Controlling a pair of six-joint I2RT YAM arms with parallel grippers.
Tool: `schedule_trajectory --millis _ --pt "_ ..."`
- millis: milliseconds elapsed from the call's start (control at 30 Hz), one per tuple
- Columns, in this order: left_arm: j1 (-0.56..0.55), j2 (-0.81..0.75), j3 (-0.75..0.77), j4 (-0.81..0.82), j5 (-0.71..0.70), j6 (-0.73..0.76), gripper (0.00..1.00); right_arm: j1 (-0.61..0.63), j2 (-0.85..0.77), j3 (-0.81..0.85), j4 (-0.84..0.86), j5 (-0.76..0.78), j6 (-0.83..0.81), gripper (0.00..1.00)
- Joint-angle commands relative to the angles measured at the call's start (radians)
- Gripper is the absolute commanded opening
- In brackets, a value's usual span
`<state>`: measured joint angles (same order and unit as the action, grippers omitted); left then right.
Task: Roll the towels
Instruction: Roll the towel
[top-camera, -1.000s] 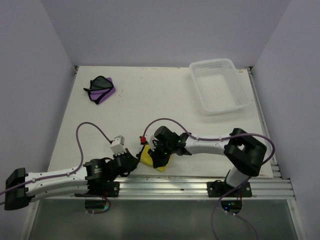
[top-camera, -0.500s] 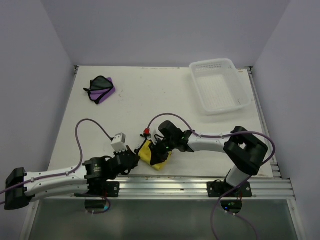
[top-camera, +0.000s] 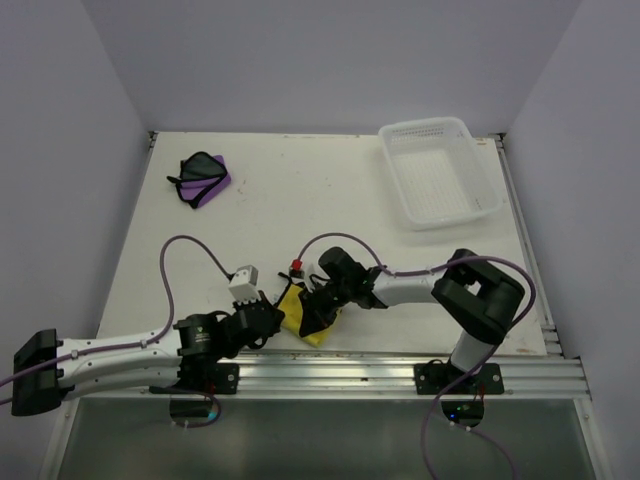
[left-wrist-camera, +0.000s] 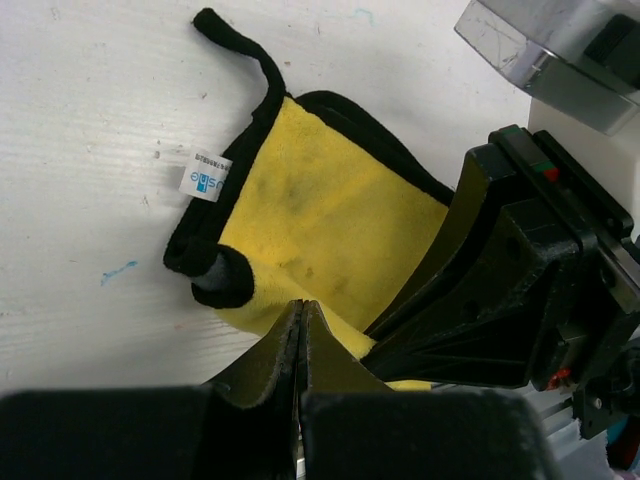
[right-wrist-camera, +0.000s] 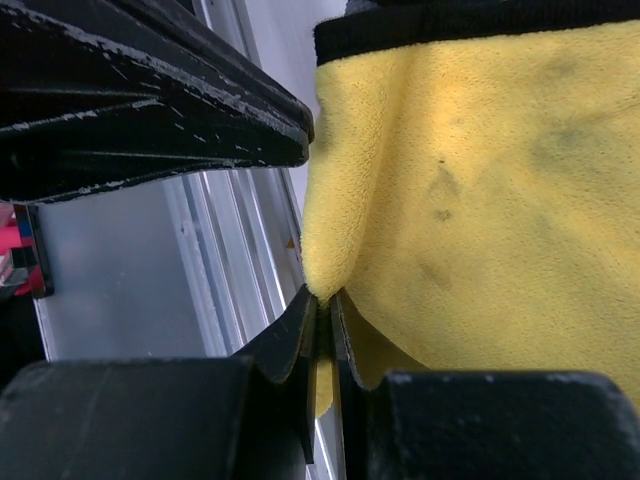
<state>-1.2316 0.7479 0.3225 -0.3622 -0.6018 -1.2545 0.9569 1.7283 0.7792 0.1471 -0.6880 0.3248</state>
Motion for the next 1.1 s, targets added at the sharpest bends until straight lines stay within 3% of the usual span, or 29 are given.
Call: schedule_trajectory --millis 0,500,867,1067 --pt "0.000 0.005 -0.008 0.052 -0.033 0.023 0.00 -0.013 0.008 -0.005 0.072 -0.038 0.033 0.00" --pt "0.000 -0.012 -0.003 -0.015 -0.085 0.017 0.00 -0.067 0.123 0.037 0.100 -0.108 0.108 0.00" --pt "0.000 0.137 -0.016 0.040 -0.113 -0.003 0.00 -0.083 0.139 0.043 0.097 -0.116 0.109 0.00" --pt "0.024 0.153 0.013 0.089 -0.159 0.068 0.00 -0.086 0.149 0.034 0.106 -0.128 0.109 0.00"
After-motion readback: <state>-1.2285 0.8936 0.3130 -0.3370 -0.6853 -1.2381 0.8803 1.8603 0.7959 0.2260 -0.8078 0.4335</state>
